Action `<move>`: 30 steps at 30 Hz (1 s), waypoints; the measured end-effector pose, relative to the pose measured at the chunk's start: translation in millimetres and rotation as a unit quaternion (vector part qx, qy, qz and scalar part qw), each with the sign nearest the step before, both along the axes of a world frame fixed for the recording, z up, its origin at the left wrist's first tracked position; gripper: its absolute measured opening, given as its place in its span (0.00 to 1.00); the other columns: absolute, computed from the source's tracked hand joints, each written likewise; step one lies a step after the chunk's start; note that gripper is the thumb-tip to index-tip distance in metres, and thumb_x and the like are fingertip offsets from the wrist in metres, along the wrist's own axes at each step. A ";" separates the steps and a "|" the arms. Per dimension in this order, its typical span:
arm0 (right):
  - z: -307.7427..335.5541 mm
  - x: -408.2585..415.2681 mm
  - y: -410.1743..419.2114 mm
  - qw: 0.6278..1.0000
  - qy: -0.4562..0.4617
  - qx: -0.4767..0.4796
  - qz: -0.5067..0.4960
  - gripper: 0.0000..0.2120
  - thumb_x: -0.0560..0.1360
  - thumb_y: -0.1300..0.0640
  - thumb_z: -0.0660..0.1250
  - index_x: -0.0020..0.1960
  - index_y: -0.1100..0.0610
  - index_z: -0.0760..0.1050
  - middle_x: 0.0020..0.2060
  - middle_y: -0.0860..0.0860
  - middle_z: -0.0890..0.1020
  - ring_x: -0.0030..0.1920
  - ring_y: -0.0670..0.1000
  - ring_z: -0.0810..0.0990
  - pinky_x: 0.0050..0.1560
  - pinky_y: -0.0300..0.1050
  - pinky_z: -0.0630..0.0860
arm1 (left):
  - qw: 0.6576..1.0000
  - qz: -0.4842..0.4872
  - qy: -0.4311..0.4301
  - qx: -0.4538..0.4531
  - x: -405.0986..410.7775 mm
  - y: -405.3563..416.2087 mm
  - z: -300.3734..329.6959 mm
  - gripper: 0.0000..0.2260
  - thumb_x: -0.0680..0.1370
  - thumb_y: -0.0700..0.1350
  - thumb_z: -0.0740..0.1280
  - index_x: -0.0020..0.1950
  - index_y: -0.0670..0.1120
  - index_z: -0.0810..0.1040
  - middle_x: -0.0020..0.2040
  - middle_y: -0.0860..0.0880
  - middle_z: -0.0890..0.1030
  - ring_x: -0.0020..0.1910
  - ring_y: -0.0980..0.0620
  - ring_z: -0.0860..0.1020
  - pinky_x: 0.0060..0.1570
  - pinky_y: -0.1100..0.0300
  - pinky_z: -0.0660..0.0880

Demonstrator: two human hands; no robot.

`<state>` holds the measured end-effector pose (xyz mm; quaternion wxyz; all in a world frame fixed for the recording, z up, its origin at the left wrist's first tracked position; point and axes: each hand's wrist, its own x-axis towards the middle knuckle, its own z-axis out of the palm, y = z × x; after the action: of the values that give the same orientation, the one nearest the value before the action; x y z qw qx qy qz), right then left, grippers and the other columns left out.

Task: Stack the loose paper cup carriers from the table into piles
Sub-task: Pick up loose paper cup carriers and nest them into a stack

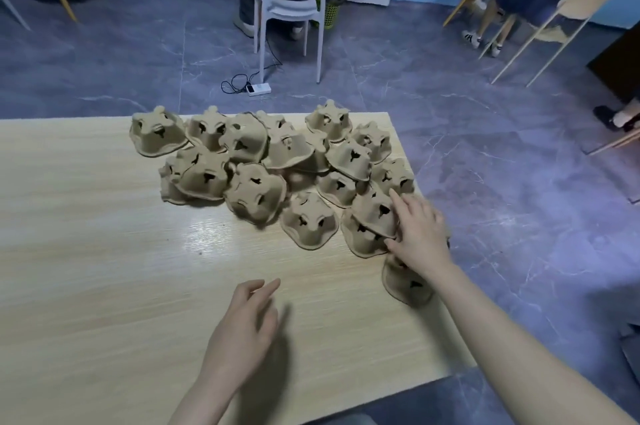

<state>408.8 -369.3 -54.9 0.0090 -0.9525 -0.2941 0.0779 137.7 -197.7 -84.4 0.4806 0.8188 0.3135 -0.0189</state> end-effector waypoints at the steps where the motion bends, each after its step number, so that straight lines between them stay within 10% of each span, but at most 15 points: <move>1: -2.9 4.6 -0.9 1.000 -0.005 -0.014 0.012 0.45 0.70 0.49 0.73 0.79 0.49 0.51 0.73 0.52 0.64 0.75 0.55 0.58 0.74 0.55 0.54 | 1.000 0.003 0.001 -0.002 0.4 -5.3 0.0 0.19 0.80 0.46 0.64 0.71 0.57 0.72 0.67 0.58 0.68 0.53 0.60 0.75 0.52 0.62 0.71; 9: -15.1 20.6 8.5 0.992 -0.051 -0.057 0.101 0.42 0.69 0.49 0.71 0.77 0.52 0.55 0.63 0.50 0.73 0.65 0.54 0.70 0.69 0.53 0.59 | 1.000 0.005 0.010 0.001 4.8 -16.8 -3.9 0.20 0.77 0.53 0.61 0.70 0.55 0.73 0.64 0.58 0.69 0.55 0.64 0.73 0.53 0.64 0.67; 16: -13.6 25.9 7.9 0.979 -0.055 0.189 0.049 0.17 0.70 0.60 0.72 0.59 0.56 0.78 0.58 0.52 0.78 0.54 0.57 0.78 0.53 0.51 0.70 | 1.000 0.004 -0.001 0.004 16.5 -14.0 0.6 0.18 0.81 0.44 0.64 0.70 0.56 0.72 0.65 0.58 0.70 0.54 0.82 0.66 0.48 0.76 0.64; 30: 41.0 17.7 47.1 0.900 0.123 0.417 -0.004 0.04 0.76 0.58 0.70 0.49 0.51 0.82 0.43 0.43 0.83 0.45 0.46 0.81 0.49 0.43 0.76 | 0.985 0.091 -0.128 -0.070 43.2 -0.5 32.6 0.17 0.78 0.50 0.65 0.63 0.67 0.71 0.57 0.69 0.71 0.58 0.64 0.75 0.55 0.58 0.76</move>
<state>426.5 -322.2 -13.9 0.4422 -0.8456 -0.2921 0.0647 180.9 -198.1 -51.8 0.5727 0.7468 0.3203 0.1080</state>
